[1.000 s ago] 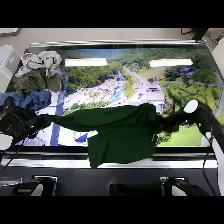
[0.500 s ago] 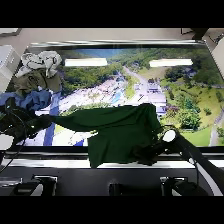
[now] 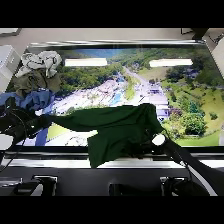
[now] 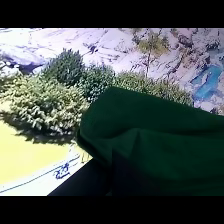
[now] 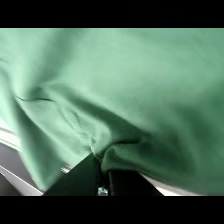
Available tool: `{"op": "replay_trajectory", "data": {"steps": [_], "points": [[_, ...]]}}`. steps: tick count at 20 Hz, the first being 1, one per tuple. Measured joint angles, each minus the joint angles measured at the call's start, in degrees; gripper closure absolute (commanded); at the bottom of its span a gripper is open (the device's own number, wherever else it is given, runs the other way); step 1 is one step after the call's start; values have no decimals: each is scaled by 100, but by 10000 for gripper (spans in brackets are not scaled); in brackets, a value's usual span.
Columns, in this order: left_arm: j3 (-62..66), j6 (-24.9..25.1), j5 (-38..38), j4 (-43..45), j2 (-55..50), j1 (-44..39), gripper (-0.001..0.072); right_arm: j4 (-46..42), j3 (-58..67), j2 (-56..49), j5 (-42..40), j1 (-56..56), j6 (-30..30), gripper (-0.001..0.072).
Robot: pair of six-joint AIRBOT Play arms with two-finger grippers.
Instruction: Fold the clothes and pants, and hang the long-sleeved shirts on hangers.
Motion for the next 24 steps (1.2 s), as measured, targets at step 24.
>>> {"op": "replay_trajectory", "data": {"steps": [24], "points": [[5589, 898, 326, 107, 361, 358, 686, -4186, 7709, 2719, 638, -3790, -264, 663]]}}
